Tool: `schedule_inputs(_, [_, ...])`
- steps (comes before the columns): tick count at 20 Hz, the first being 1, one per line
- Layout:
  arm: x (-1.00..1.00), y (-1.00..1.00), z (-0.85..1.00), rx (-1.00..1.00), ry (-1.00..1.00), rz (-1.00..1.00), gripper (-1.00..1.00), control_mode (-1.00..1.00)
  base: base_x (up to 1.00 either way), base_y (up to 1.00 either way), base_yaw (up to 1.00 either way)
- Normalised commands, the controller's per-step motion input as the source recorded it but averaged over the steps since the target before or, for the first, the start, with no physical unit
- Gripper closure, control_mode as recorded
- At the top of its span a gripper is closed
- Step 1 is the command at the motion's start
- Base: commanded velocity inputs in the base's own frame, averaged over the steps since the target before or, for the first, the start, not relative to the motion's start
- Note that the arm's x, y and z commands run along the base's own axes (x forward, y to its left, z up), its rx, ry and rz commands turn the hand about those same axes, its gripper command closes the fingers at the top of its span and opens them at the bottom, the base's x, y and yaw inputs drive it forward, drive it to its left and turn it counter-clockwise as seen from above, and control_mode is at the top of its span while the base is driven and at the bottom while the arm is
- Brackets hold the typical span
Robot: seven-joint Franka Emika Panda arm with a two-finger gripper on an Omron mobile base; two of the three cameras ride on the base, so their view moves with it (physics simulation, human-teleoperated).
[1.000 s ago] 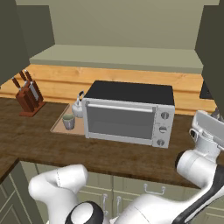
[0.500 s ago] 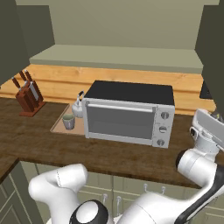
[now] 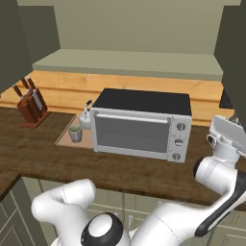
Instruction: Pick the kettle from the counter and place it on the tray. Then pick the mug from the cabinet and place it on the tray. Then close the cabinet doors.
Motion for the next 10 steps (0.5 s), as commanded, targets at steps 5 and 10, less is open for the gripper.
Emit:
schedule_inputs(5, [0.21, -0.16, 0.06, 0.02, -0.08, 0.07, 1.0, -1.0, 0.0, 0.0, 0.0])
schedule_inputs(10, [0.03, -0.11, 0.28, 0.0, -0.17, 0.04, 1.0, -1.0, 0.0, 0.0, 0.0])
